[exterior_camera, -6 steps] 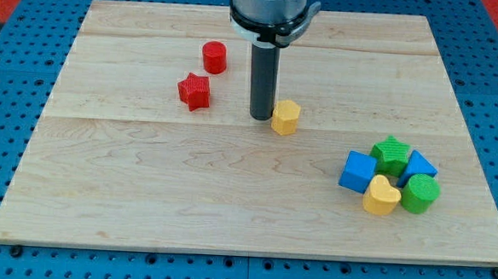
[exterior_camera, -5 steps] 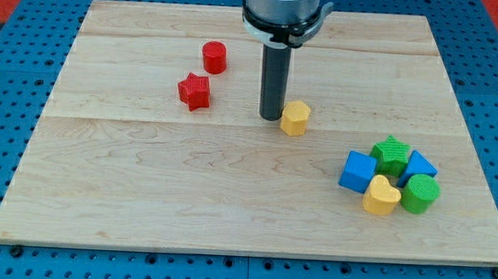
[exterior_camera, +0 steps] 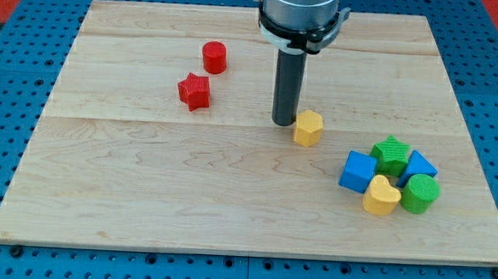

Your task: Push the hexagon into the blue cube

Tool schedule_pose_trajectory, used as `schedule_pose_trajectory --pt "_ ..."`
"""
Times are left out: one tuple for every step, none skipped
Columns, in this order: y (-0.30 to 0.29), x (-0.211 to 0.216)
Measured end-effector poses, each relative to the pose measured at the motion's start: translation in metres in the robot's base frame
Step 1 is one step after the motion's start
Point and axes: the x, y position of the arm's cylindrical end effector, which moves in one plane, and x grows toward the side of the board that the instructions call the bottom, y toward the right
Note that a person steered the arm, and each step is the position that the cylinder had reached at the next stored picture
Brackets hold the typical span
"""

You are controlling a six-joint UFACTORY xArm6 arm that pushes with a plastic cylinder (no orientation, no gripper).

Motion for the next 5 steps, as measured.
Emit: schedule_pose_trajectory --pt "0.025 -0.001" --pt "0.046 0.007" --pt "0.048 0.021" --pt "0.048 0.021" --pt "0.057 0.021"
